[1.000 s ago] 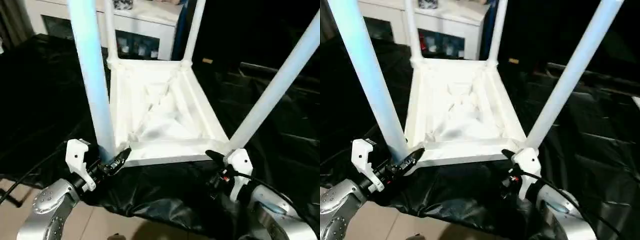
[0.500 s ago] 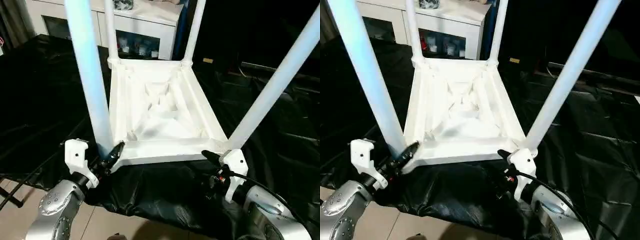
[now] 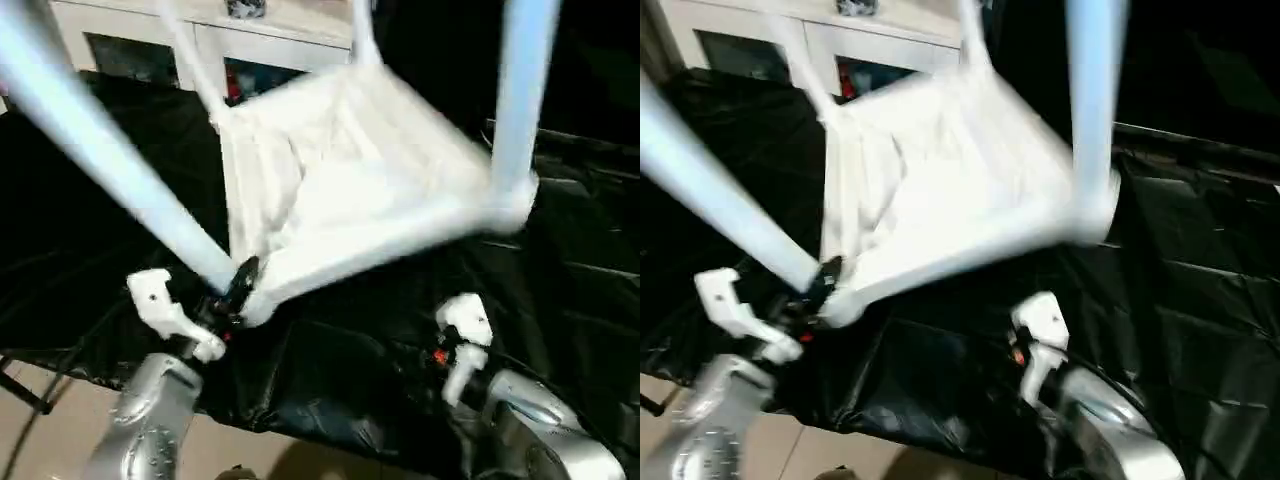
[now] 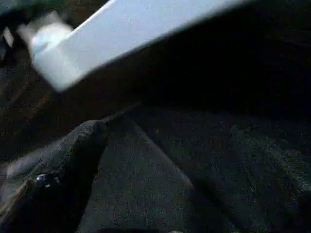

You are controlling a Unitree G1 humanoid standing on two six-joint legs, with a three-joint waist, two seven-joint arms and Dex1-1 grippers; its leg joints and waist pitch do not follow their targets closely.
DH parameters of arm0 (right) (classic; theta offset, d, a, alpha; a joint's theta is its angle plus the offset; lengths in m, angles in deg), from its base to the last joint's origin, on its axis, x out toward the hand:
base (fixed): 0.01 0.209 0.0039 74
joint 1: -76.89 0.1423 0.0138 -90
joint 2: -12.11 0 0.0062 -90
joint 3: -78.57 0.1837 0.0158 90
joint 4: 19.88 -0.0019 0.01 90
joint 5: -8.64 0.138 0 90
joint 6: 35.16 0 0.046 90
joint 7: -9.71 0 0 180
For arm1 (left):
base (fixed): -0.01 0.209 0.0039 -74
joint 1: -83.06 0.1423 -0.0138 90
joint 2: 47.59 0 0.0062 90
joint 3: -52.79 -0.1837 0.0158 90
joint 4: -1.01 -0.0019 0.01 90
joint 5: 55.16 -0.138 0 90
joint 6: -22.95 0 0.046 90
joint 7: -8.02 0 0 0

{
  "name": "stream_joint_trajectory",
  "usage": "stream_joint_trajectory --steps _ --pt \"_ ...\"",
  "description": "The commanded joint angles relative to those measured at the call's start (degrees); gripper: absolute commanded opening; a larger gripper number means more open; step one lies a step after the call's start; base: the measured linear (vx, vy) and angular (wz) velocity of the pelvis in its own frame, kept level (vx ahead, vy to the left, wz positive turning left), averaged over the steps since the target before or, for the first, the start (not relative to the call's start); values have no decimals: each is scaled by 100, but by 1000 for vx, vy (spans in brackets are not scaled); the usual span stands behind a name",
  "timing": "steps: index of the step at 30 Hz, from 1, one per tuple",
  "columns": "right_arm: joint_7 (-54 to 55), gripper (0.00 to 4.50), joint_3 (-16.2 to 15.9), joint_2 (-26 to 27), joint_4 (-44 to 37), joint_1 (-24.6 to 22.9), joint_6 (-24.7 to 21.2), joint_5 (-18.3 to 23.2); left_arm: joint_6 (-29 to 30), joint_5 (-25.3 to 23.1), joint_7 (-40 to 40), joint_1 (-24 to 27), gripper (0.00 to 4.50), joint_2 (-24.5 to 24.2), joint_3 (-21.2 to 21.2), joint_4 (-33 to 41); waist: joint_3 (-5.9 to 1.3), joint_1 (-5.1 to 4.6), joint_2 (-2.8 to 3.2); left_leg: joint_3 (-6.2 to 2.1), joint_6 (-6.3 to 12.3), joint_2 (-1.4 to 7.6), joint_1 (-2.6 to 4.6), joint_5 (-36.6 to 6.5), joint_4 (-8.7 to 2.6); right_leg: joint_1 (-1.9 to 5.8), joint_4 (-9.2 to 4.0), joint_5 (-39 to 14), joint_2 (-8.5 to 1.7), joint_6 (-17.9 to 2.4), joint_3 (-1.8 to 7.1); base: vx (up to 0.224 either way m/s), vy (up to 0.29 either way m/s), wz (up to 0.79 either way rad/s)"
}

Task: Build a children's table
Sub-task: Flip table

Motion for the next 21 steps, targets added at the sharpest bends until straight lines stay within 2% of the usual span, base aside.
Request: stream_joint_trajectory --steps 1,3,6,10,13,14,17,19,20,21 --pt "171 450 213 63 137 166 -127 152 134 366 -62 -21 242 159 -226 119 -219 -39 3 -231 66 482 -12 -767 -494 94 -446 -806 -615 -759 402 0 0 0" --pt "248 450 413 380 309 431 -201 546 208 319 -75 -45 238 194 -244 110 -224 -49 4 -228 56 476 -14 -733 -494 105 -425 -630 -618 -793 401 0 0 0" --pt "461 450 704 764 642 838 -253 884 311 382 -10 -102 236 174 -230 119 -235 -38 13 -216 49 481 -3 -630 -481 103 -402 -442 -614 -802 402 0 0 0" --pt "707 450 1018 1152 1032 1253 -288 1199 342 363 -13 -134 236 166 -221 110 -228 -29 20 -206 -44 478 15 -654 -492 97 -405 -544 -617 -793 399 0 0 0" --pt "808 450 1310 1420 1266 1529 -362 1635 348 327 -7 -117 236 175 -223 130 -244 -53 17 -218 -48 472 -12 -595 -499 125 -377 -393 -623 -793 390 0 0 0" --pt "882 450 1450 1525 1423 1670 -420 1792 355 297 -18 -94 236 166 -235 147 -243 -73 7 -220 -41 468 -27 -600 -504 135 -379 -409 -628 -806 388 0 0 0" --pt "959 450 1603 1632 1652 1854 -435 1914 353 280 -19 -88 236 171 -255 151 -252 -168 12 -224 -52 463 -50 -475 -496 159 -362 -293 -633 -834 379 0 0 0" --pt "984 450 1650 1667 1709 1901 -433 1939 354 275 -26 -85 236 165 -264 152 -252 -221 7 -217 -62 464 -34 -413 -488 142 -359 -269 -626 -838 380 0 0 0" --pt "1030 450 1804 1760 1932 2110 -428 2111 338 205 -59 -72 236 138 -318 140 -260 -229 -2 -201 -47 456 -25 -348 -472 137 -354 -197 -619 -851 381 0 0 0" --pt "1073 450 1931 1830 2128 2305 -423 2276 318 129 -93 -55 236 103 -371 132 -256 -228 15 -196 -36 451 -23 -327 -473 131 -352 -196 -621 -877 382 0 0 0"
